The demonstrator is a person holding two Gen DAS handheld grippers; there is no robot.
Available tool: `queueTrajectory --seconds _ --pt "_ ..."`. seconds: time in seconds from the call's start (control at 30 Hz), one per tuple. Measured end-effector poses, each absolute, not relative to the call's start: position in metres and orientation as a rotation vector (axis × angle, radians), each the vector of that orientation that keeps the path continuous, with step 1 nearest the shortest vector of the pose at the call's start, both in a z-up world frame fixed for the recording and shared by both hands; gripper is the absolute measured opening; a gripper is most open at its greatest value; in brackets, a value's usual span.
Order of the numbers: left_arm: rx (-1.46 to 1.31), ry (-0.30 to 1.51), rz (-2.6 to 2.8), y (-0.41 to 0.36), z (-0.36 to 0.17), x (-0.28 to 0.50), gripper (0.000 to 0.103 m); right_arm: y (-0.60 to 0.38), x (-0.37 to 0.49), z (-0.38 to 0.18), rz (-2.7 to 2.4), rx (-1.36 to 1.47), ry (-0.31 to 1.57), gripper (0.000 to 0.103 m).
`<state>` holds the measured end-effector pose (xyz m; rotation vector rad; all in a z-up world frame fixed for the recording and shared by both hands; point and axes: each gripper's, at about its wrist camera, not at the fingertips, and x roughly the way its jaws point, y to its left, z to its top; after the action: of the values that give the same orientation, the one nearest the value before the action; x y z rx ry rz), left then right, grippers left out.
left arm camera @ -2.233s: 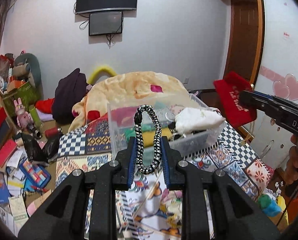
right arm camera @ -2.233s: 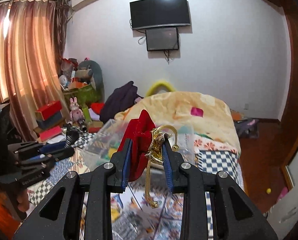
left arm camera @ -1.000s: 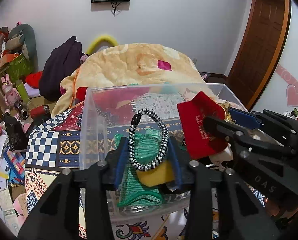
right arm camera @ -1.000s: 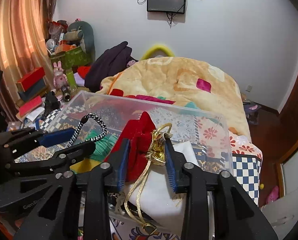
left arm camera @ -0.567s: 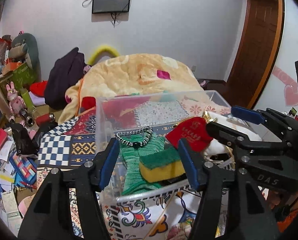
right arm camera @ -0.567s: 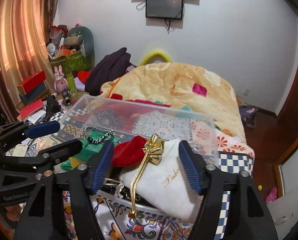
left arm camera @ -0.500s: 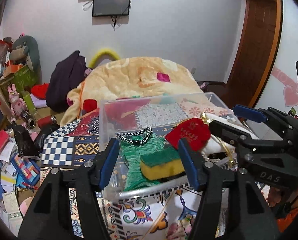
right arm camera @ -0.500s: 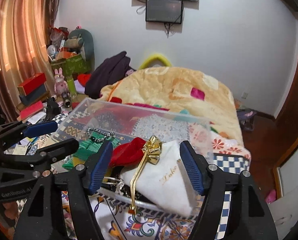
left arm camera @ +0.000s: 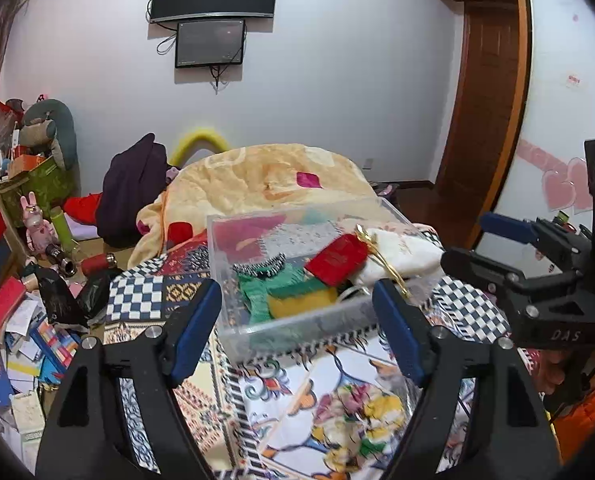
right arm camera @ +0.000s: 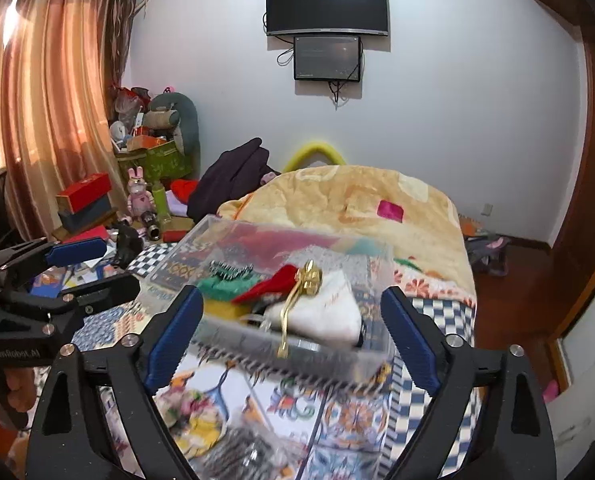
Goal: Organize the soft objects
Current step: 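Grasp the floral scrunchie with the left tool while the right tool grasps the bag of silver scrubbers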
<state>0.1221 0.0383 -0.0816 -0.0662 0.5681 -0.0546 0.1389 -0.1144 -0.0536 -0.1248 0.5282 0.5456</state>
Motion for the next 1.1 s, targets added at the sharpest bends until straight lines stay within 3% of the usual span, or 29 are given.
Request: queueTrajectory --seconds 0.1,0.7,0.83,1.0,1.1 --pt "-0.067 0.596 -0.077 0.032 -0.091 0.116 0.083 -0.118 0.131 -0.067 0.552 -0.141 0.56 0.091" --pt "-0.074 0.863 -0.145 0.006 -0.184 0.102 0.083 -0.118 0.113 -0.158 0.567 -0.13 0.858 0.089" --pt "-0.102 0.9 -0.161 0.003 -0.194 0.1 0.083 -0.13 0.115 -0.165 0.568 -0.08 0.883 0.074" --pt "-0.089 0.901 -0.154 -0.006 -0.2 0.101 0.083 -0.136 0.108 -0.161 0.584 -0.078 0.867 0.037" --pt "-0.109 0.899 -0.155 -0.008 -0.202 0.104 0.079 -0.137 0.102 -0.159 0.582 -0.105 0.854 0.031"
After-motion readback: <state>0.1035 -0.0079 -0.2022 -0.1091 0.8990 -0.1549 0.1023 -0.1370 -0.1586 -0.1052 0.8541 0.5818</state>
